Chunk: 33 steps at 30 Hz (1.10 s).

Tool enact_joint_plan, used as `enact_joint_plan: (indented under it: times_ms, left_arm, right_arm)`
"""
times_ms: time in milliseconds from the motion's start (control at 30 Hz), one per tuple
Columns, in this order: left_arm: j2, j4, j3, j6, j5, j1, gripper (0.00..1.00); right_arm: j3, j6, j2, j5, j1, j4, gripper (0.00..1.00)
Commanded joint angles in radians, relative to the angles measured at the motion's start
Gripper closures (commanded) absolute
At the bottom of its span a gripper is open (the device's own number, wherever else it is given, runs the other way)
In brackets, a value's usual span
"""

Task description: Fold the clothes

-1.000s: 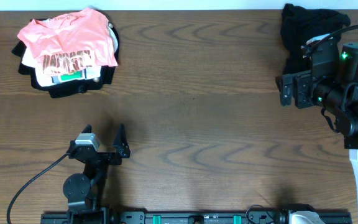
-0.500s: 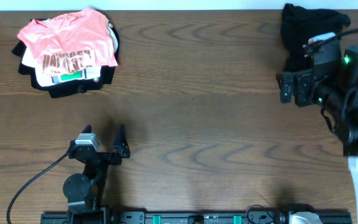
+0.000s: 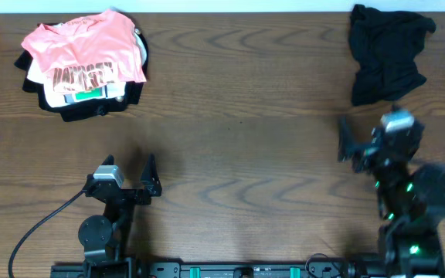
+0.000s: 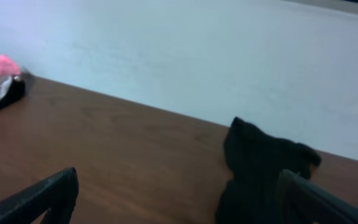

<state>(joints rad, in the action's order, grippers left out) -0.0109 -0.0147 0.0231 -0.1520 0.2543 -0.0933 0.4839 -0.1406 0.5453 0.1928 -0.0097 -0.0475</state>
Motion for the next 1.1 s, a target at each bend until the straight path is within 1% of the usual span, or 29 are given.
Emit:
enact_joint_plan:
  times_ms: [0,33,167,400,667,1067]
  left_arm:
    - [0.007,-0.033,-0.019,0.013,0.002,0.005,0.02]
    - [0.007,-0.033,-0.019,0.013,0.002,0.005,0.02]
    - [0.007,-0.033,-0.019,0.013,0.002,0.005,0.02]
    - [0.007,-0.033,-0.019,0.013,0.002,0.005,0.02]
    - [0.007,-0.033,-0.019,0.013,0.002,0.005,0.02]
    - [0.007,-0.033,-0.019,0.013,0.002,0.005,0.02]
  right_arm:
    - [-0.149,-0.006,-0.136,0.017,-0.021,0.045,0.01]
    - [-0.209,-0.006,-0.19,0.018,-0.025,0.069,0.01]
    - [-0.342,-0.006,-0.314,0.018,-0.027,0.101,0.01]
    - [-0.478,-0.006,-0.44,0.013,-0.032,0.1,0.01]
    - [-0.478,-0.007,-0.533,0.013,-0.044,-0.009,0.01]
    - [-0.478,-0.006,-0.54,0.002,-0.045,-0.009,0.01]
